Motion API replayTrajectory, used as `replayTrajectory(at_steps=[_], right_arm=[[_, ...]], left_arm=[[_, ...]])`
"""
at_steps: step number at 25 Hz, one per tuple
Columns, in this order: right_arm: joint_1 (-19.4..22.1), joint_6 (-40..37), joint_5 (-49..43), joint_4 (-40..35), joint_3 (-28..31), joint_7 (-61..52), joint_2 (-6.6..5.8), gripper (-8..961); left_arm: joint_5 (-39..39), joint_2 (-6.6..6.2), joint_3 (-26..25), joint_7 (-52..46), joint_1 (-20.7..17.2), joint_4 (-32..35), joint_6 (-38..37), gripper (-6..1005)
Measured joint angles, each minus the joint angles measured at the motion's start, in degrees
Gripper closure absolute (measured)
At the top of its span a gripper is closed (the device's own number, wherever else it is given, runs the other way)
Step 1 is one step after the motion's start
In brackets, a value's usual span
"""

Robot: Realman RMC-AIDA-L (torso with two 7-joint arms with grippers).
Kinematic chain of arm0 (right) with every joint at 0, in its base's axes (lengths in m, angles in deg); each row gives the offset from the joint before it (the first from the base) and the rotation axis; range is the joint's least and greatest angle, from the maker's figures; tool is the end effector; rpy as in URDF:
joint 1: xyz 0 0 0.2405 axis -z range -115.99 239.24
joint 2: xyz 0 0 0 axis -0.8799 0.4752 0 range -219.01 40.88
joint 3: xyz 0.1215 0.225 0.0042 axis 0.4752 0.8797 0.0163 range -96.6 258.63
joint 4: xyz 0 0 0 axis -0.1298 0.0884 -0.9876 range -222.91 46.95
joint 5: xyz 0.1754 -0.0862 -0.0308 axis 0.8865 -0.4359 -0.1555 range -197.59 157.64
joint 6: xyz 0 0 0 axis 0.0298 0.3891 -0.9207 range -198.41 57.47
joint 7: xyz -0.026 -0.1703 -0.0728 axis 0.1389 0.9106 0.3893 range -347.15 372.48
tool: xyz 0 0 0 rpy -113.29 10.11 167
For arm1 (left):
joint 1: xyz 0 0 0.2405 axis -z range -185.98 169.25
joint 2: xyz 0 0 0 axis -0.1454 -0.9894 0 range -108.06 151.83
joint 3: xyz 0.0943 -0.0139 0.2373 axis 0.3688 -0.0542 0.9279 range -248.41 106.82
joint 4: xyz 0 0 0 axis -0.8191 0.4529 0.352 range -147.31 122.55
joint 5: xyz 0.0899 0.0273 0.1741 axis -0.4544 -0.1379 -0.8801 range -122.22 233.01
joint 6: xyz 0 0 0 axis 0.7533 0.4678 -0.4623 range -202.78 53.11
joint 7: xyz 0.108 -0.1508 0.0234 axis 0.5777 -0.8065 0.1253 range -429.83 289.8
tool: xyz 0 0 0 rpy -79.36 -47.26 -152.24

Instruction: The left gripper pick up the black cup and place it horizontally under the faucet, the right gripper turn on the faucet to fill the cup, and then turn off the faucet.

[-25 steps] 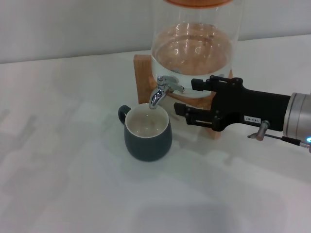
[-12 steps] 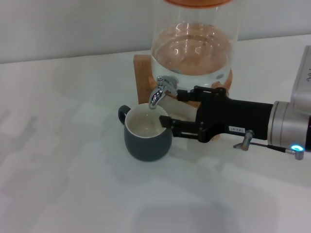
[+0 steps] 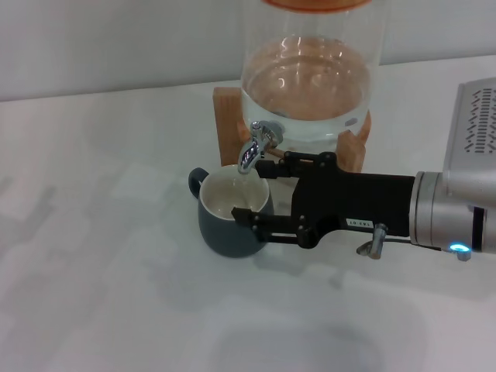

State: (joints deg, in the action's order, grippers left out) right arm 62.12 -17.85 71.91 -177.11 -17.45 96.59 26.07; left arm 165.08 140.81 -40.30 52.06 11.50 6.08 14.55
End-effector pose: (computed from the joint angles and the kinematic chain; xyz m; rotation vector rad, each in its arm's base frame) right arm 0.1519 0.2849 -0.0426 -2.5778 0.3338 0.6439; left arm -0.2850 0.3305 0.0494 -1.7673 -0.6482 -1.2775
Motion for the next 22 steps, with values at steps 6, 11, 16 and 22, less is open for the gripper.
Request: replayTrajectory(at_steps=[6,11,16,22], right_arm=[[0.6,4.8,0.3,-0.3,3.3,0.0,-0.01,232],[0.6,9.5,0.7,-0.3,5.6,0.5,0.00,232],[1.0,14.9,5.5,1.7,9.6,3.3,0.07,232],[0.4,16.9,10.0,7.3,12.6,6.2,0.09,232]], left_arm=[[-0.1,-0.01,0.1,0.0,-0.1,0.1,-0.3,148],[-0.6,-0.01,0.2,-1.9,-0.1,1.4,-0.9,150],[0.2,0.06,0.0,-2.2,-0.7,1.4,-0.1,153],[1.3,0.30,0.0,-0.9,-1.8,1.1,2.4,156]])
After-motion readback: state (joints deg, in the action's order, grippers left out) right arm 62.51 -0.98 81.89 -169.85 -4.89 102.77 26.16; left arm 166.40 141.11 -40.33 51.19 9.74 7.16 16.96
